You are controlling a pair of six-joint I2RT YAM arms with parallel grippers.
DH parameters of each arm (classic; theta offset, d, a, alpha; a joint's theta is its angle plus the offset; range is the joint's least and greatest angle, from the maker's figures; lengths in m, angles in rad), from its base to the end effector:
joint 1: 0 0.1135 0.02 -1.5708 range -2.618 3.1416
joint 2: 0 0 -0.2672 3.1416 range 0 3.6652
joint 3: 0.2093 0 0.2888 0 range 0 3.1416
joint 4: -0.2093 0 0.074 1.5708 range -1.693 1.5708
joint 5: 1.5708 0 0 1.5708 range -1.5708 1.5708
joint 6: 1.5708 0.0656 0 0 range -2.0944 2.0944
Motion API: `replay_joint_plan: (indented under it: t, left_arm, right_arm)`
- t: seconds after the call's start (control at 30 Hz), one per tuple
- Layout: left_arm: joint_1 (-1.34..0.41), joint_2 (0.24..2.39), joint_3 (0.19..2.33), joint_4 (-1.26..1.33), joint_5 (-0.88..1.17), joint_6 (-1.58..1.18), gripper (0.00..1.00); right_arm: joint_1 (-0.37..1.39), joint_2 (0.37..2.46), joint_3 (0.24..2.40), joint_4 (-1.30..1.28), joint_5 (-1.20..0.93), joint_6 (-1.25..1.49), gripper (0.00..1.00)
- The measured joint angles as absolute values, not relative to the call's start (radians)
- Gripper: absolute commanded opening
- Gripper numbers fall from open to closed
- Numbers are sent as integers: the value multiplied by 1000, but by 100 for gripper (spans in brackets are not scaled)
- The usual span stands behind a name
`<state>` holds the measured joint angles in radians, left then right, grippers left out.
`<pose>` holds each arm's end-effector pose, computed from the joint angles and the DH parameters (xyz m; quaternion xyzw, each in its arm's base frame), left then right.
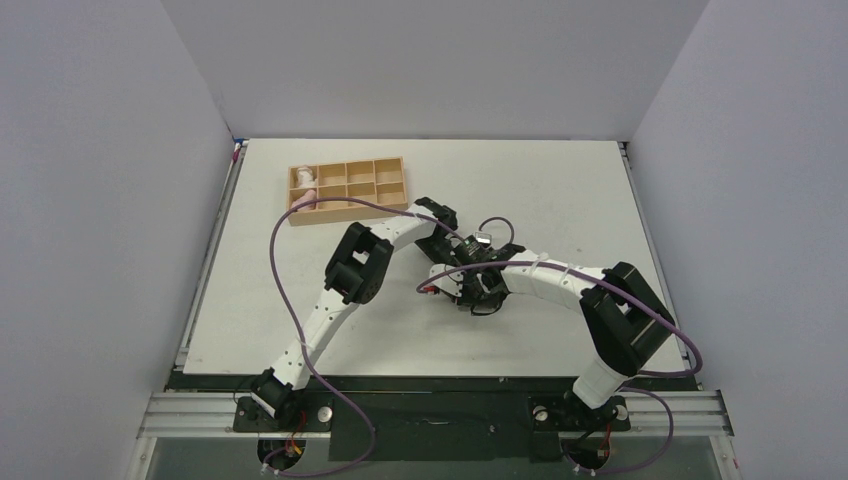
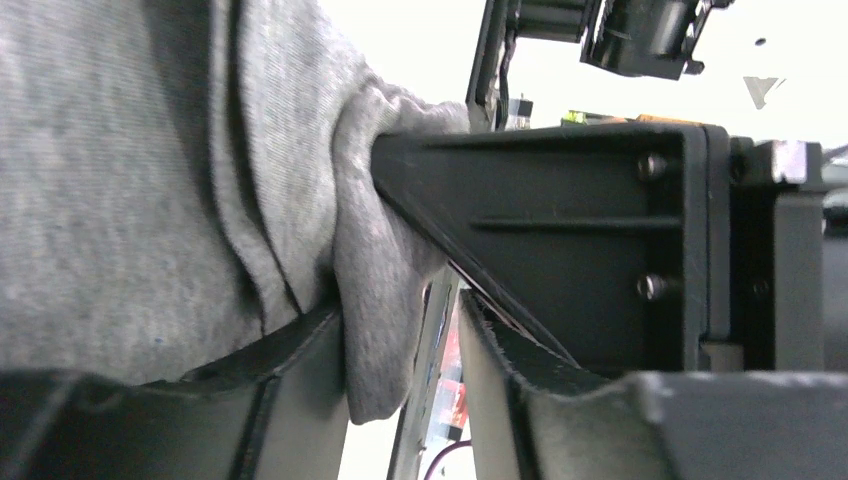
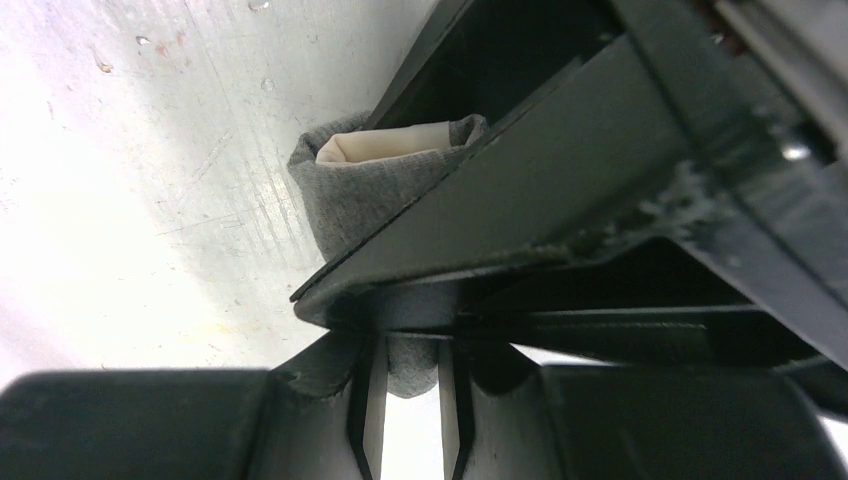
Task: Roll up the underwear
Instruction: Roll the underwear to the center of the board.
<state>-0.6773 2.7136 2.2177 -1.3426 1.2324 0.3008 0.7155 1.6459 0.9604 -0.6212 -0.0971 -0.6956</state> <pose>0.3624 -0.3708 0.0504 -0.3119 -0.7502 0.5423 0.2142 0.2472 0.2233 0.1131 -0.6469 0.7496 0.0494 0.1310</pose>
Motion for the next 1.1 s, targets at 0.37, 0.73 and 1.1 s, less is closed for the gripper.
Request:
replay_joint_plan:
  t: [0.37, 0.73, 1.1]
  left_arm:
    - [-642, 2666, 2130, -1356, 1229, 353, 49]
    - [-584, 2597, 1999, -1341, 1190, 411, 49]
    - [-343, 2477, 1793, -1304, 1110, 405, 49]
  right_arm:
    - [704, 1646, 962, -624, -117, -696, 0]
    - [694, 1648, 966, -621, -136, -695, 0]
    - [672, 1661, 987, -626, -190, -692, 0]
